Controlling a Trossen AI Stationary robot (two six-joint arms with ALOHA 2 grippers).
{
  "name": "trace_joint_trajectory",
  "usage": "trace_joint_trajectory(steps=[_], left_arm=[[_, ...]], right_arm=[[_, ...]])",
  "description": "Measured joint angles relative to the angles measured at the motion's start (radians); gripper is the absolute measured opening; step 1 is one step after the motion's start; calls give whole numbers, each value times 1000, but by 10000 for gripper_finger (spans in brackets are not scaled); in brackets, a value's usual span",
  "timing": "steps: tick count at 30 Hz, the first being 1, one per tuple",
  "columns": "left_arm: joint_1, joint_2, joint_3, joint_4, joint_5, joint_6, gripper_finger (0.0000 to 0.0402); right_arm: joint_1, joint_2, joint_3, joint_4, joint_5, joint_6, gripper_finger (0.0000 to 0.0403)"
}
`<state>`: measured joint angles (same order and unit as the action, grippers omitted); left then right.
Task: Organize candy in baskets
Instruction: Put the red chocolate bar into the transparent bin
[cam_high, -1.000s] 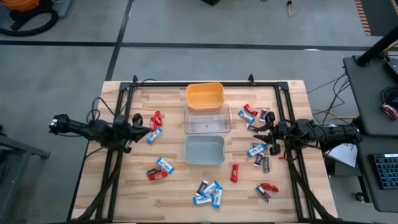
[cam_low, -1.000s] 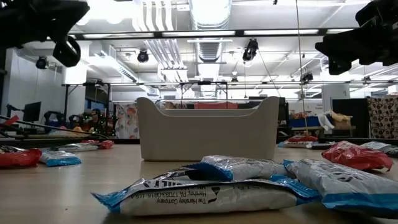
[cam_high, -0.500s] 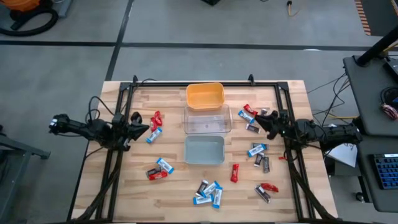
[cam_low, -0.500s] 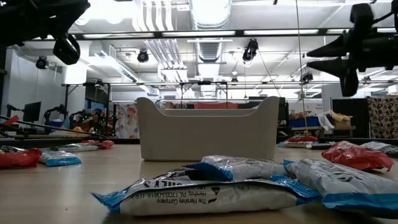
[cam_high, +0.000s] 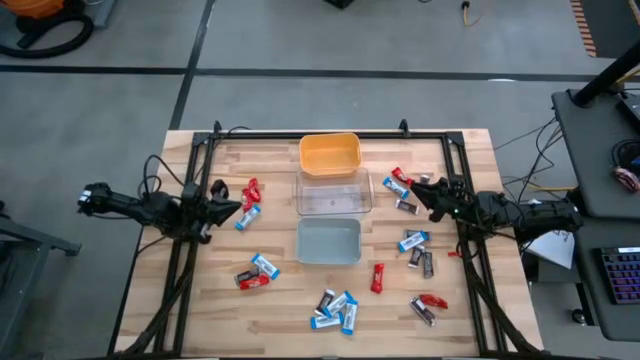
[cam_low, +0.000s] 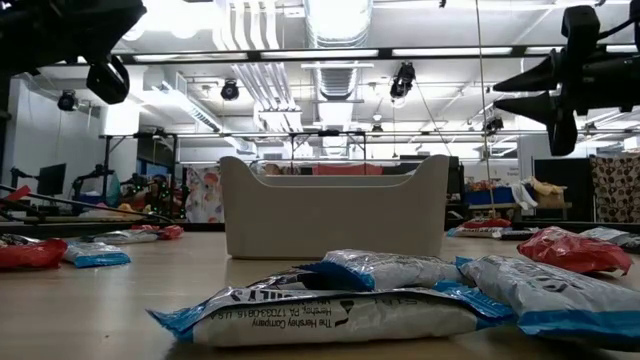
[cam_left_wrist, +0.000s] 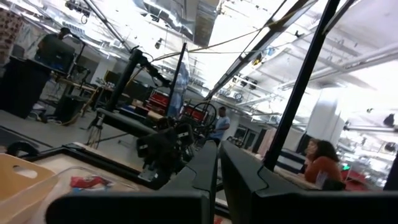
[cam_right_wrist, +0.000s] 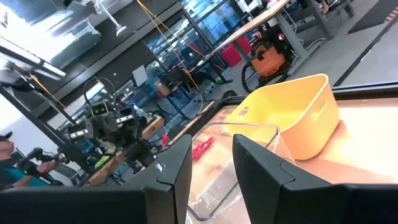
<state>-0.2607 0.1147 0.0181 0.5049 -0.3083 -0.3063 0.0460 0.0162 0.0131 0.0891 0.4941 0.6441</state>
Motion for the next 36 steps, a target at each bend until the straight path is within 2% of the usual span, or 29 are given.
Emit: trace_joint_trajectory(steps=[7,17,22,25,29,36], left_arm=[[0,54,0,9,1,58,6],[0,178,0,224,0,106,6],[0,197,0,245,1,113,6],[0,198,0,245,0,119,6],[0,198,0,243,0,119,6],[0,204,0,240,0,119,6]], right_arm=[[2,99,115,-61,-178,131,109],[2,551,479,-763,-305,385,109],[2,768,646,-966,-405,425,109],[4,878,719,-1039,-482,356,109],[42,983,774,-1043,-582,159,109],[201,1102,809,-1028,-577,-283,105]])
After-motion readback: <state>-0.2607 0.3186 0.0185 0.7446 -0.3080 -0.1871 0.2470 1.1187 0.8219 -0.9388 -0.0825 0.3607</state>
